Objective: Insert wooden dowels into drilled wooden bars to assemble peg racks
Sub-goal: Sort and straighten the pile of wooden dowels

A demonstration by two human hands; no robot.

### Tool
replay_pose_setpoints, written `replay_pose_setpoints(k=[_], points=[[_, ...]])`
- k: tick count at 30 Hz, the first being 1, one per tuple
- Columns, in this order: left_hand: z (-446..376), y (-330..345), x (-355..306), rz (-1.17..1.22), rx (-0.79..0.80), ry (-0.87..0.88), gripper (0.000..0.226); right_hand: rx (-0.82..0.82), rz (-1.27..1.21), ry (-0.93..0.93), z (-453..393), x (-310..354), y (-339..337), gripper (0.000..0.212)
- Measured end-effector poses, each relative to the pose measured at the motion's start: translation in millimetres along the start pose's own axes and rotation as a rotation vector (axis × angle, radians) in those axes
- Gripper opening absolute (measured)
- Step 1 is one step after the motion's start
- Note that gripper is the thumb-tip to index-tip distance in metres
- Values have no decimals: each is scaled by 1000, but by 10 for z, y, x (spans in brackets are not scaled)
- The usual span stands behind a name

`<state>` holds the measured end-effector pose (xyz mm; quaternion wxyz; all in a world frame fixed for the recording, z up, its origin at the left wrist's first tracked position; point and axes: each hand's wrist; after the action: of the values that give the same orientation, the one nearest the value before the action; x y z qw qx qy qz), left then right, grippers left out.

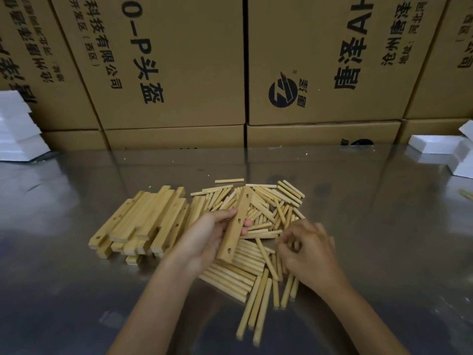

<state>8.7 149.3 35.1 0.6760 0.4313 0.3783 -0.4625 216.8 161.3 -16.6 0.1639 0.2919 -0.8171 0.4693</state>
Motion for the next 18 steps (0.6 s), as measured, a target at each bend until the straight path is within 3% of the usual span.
replay_pose_setpoints(k=[4, 9, 14, 18], points=[[-44, -42, 23, 45, 0, 28, 35, 48, 66, -123, 65, 154, 108, 32], [-56, -96, 57, 99, 27, -18, 38, 51, -19, -78, 122, 230, 190, 16], [-53, -115, 60, -187, 89, 63, 41, -143, -415, -24, 134, 356, 133, 4], [0, -78, 72, -281, 241, 108, 28, -208, -356, -132, 131, 371, 42, 11]])
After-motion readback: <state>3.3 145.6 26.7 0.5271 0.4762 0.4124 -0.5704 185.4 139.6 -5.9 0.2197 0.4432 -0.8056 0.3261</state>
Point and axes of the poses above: each hand's wrist, its own z-axis away from the middle knuckle, its own y-axis out of the palm, x = y × z, and after that the axes turned 13 degrees about -x, right-handed
